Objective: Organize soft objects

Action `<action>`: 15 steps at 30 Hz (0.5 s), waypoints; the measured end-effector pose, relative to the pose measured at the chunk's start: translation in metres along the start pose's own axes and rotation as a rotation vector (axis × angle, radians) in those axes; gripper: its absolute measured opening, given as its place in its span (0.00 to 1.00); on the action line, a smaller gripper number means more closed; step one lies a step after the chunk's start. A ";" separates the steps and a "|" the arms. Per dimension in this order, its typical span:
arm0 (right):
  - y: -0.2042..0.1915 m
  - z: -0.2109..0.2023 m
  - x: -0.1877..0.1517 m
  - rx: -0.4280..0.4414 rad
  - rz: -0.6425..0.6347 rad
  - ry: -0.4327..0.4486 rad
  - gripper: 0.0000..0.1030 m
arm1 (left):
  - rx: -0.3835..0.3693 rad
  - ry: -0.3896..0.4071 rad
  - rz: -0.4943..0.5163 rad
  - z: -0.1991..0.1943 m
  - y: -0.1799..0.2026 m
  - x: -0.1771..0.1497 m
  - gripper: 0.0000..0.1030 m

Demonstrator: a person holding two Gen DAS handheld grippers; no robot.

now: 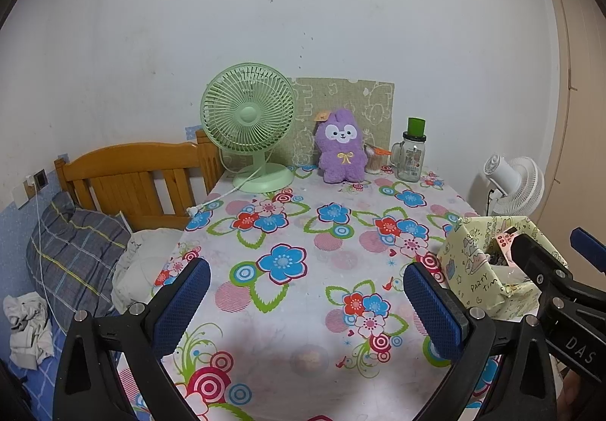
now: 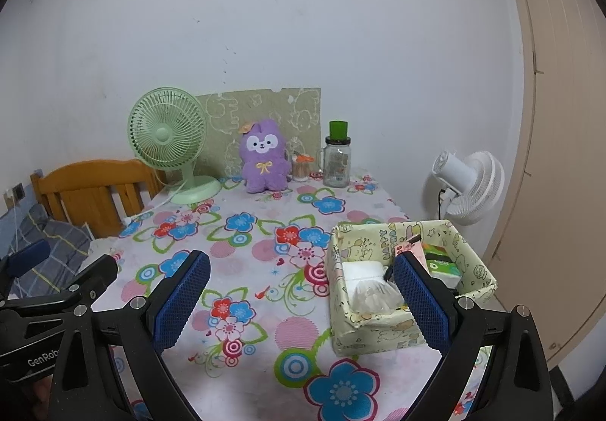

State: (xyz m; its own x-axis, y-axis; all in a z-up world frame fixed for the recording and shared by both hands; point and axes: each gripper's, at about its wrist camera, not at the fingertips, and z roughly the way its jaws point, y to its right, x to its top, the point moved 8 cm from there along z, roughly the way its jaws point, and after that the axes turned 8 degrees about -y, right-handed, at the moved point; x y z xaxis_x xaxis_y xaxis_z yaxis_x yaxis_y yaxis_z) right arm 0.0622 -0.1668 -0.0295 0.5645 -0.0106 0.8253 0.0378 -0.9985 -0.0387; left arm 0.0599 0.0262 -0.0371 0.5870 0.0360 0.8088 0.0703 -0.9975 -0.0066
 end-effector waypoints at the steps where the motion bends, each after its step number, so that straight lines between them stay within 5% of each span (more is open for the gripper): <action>1: 0.000 0.000 0.000 -0.001 -0.002 0.003 0.96 | 0.001 0.000 -0.001 0.000 0.000 0.000 1.00; 15: -0.001 -0.002 0.001 0.010 0.002 0.011 0.96 | 0.003 0.007 0.001 0.000 -0.002 0.001 1.00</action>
State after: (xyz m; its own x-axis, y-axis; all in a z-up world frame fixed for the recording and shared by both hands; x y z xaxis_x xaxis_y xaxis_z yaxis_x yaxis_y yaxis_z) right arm 0.0612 -0.1664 -0.0274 0.5553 -0.0131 0.8315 0.0448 -0.9980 -0.0456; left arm 0.0603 0.0284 -0.0366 0.5811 0.0348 0.8131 0.0722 -0.9973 -0.0089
